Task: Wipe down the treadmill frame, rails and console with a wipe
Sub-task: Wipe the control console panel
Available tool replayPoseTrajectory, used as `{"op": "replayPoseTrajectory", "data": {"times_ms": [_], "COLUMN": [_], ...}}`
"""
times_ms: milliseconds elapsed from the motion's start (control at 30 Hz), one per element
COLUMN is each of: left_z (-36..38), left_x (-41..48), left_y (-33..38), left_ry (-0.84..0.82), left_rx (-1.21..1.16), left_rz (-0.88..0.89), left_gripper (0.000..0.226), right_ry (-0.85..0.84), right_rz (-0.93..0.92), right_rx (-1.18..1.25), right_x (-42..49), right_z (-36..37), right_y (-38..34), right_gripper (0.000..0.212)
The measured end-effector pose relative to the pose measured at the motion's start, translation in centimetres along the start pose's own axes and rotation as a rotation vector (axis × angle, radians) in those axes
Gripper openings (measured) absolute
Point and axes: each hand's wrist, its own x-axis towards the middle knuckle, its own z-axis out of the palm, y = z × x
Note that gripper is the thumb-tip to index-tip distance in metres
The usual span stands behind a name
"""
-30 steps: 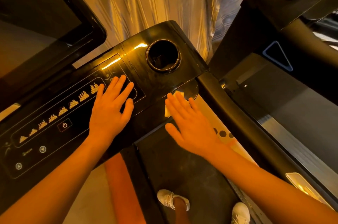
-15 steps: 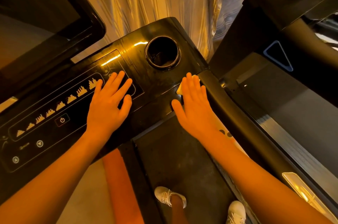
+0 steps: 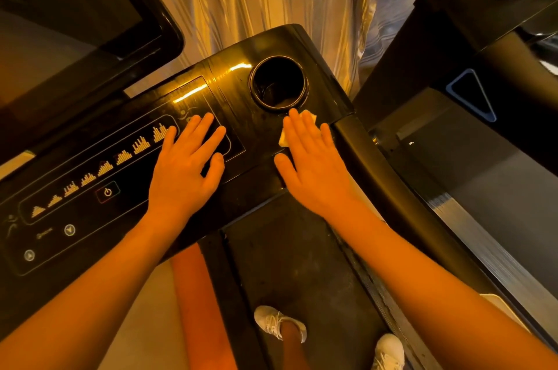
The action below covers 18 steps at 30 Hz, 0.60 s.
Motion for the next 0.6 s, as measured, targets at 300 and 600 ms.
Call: {"op": "replayPoseTrajectory", "data": {"times_ms": [300, 600], "left_z": [0.2, 0.1], "left_x": [0.0, 0.0], "left_y": [0.0, 0.2], "left_ry": [0.01, 0.013], "left_rx": [0.0, -0.011], "left_rz": [0.0, -0.002], "left_gripper": [0.047, 0.047], "right_ry": [-0.065, -0.029], "right_rz": [-0.275, -0.278], "right_rx": [-0.075, 0.171], "right_x": [0.0, 0.0], "right_z": [0.3, -0.1], "right_y": [0.3, 1.3], "right_gripper": [0.063, 0.052]}}
